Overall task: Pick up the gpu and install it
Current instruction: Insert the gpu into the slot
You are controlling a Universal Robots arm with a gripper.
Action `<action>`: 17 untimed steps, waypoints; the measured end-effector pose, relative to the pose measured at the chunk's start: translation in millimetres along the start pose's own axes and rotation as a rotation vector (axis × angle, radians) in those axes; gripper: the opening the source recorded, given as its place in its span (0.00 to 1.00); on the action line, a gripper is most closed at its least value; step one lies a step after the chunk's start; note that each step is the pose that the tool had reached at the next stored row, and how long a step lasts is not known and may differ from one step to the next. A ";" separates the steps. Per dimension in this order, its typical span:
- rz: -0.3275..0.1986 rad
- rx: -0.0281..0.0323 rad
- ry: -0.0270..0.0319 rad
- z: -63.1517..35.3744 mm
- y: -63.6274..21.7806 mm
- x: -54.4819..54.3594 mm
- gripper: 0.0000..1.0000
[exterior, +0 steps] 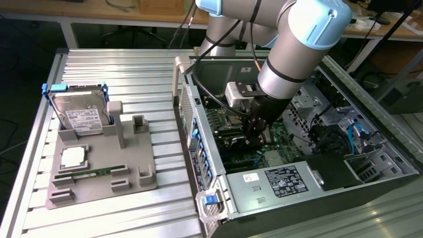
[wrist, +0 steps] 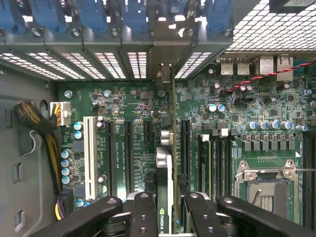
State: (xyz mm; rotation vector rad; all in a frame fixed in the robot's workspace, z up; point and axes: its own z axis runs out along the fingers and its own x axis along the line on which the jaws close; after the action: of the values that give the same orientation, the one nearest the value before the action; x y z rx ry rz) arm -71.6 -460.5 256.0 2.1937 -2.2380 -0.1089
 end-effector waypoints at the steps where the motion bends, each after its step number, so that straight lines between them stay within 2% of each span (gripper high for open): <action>1: 0.000 0.0001 0.0004 0.0 0.0 -1.2 0.27; 17: 0.000 0.0020 -0.0001 5.1 1.9 -3.2 0.27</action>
State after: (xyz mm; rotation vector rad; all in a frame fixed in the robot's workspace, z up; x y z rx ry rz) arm -73.7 -457.1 251.1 2.1949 -2.2390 -0.1068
